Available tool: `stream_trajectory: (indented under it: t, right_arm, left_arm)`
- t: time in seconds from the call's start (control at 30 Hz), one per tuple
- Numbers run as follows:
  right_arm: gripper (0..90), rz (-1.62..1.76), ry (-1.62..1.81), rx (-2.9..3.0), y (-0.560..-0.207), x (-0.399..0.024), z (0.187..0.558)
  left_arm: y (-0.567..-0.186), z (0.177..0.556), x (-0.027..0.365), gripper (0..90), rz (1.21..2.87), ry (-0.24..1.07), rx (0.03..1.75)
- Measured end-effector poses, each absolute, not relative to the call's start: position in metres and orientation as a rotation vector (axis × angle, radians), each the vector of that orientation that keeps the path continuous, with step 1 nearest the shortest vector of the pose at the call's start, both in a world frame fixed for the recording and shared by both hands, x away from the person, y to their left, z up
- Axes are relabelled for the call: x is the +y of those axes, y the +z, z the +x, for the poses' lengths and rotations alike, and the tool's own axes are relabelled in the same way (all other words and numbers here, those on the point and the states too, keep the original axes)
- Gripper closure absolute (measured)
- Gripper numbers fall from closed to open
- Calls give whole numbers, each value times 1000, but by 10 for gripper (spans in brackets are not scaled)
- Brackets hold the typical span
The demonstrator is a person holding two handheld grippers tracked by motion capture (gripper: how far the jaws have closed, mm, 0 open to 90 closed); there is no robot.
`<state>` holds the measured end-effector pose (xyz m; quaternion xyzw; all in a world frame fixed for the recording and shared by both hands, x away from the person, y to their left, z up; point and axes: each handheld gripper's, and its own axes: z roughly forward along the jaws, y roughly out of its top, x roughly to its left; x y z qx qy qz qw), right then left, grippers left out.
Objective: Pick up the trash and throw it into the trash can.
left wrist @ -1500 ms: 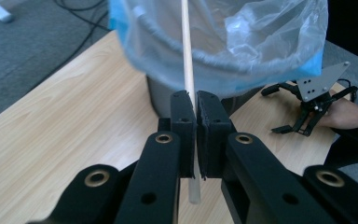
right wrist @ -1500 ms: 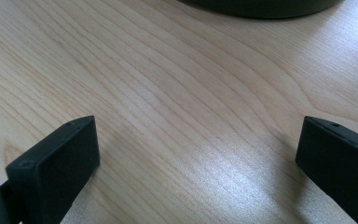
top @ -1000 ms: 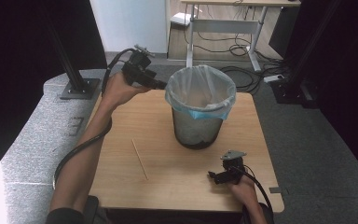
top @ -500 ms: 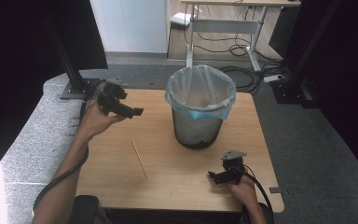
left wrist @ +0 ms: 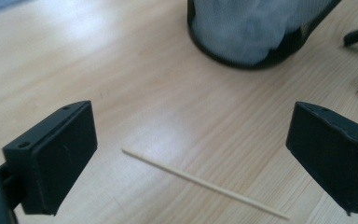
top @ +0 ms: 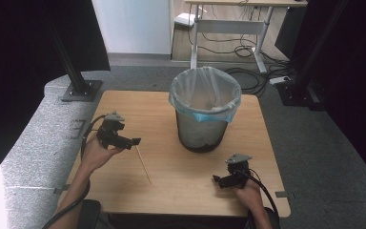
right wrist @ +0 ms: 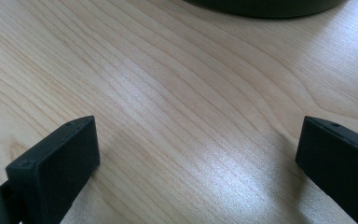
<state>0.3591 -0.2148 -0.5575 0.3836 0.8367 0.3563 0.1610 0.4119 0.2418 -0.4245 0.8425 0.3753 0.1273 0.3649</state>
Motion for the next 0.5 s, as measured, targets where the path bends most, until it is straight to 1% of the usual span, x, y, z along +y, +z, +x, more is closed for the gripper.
stream_trajectory:
  t: [0.03, 0.07, 0.1, 0.13, 0.17, 0.2, 0.23, 0.27, 0.47, 0.5]
  right_arm:
    - [0, 1095, 1017, 2389, -558, -215, 359]
    - [0, 1094, 1017, 2388, -558, -215, 359]
    - [0, 1094, 1017, 2388, -558, -215, 359]
    - [0, 1097, 1017, 2388, -558, -215, 359]
    - [0, 1096, 1018, 2387, -558, -215, 359]
    - [0, 1096, 1018, 2387, -558, -215, 359]
    - [0, 1096, 1018, 2387, -558, -215, 359]
    - [0, 1096, 1018, 2387, -558, -215, 359]
    - [0, 1094, 1018, 2388, -558, -215, 359]
    - [0, 1094, 1018, 2388, -558, -214, 359]
  left_arm:
    - [-425, 412, 242, 25, 2167, 327, 965]
    - [-439, 406, 241, 28, 2164, 326, 969]
    - [-439, 406, 241, 29, 2164, 326, 969]
    - [-456, 400, 241, 35, 2151, 311, 977]
    - [-464, 397, 240, 36, 2154, 308, 985]
    - [-464, 397, 240, 36, 2154, 308, 985]
    - [-479, 391, 238, 36, 2159, 315, 995]
    - [-479, 391, 238, 37, 2159, 315, 995]
    - [-512, 382, 226, 47, 2161, 327, 1029]
    - [-520, 381, 220, 50, 2173, 345, 1038]
